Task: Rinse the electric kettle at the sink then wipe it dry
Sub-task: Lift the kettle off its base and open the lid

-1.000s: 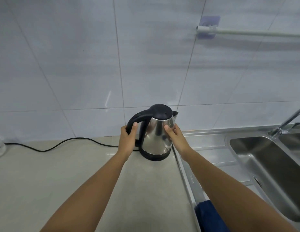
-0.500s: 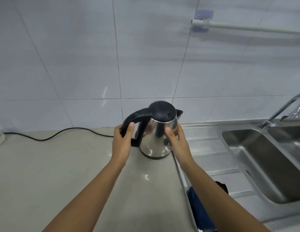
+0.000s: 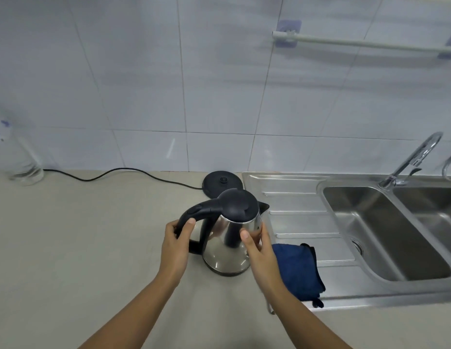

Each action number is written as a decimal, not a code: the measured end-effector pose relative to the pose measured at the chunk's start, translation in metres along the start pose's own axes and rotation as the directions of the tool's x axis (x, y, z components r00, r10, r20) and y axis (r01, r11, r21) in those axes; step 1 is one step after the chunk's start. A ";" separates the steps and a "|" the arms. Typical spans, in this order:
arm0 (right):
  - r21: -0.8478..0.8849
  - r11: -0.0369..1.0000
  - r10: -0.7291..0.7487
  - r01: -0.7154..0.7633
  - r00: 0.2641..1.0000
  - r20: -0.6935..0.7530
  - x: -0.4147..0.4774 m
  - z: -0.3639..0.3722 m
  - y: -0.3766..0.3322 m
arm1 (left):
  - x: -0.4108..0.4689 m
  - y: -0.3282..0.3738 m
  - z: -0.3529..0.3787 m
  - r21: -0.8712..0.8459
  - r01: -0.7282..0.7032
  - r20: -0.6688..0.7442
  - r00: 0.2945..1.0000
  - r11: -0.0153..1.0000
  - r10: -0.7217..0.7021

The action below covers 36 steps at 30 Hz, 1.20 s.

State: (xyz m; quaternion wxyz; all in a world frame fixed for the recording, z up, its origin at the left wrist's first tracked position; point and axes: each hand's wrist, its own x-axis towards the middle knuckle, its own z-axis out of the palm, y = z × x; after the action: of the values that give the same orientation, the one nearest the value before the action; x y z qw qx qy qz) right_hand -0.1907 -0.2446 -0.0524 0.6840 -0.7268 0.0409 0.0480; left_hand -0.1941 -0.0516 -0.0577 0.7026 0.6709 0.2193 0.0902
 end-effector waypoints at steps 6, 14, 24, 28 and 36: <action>0.001 1.000 -0.015 0.015 0.999 0.052 -0.009 -0.008 0.002 | -0.011 -0.002 -0.003 0.055 0.020 0.005 1.000 0.998 -0.020; -0.058 0.998 -0.023 0.033 0.986 0.165 0.001 -0.023 0.000 | -0.018 0.047 0.009 0.304 -0.285 0.007 0.955 0.909 0.297; -0.116 0.990 -0.058 0.083 0.978 0.199 0.013 -0.023 -0.005 | 0.001 0.091 0.075 0.808 -0.419 0.326 0.903 0.415 0.280; -0.134 0.986 -0.072 0.099 0.977 0.199 0.015 -0.024 0.000 | 0.002 0.085 0.077 0.789 -0.450 0.296 0.875 0.417 0.384; -0.124 0.984 -0.107 0.130 0.978 0.180 0.016 -0.022 0.008 | -0.001 0.085 0.078 0.659 -0.431 0.161 0.881 0.616 0.444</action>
State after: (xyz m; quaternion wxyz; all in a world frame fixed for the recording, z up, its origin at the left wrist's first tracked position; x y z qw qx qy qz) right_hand -0.1755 -0.2669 -0.0614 0.6359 -0.7656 -0.0652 0.0725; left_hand -0.1473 -0.1151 0.0257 0.3632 0.9116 0.0728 0.1783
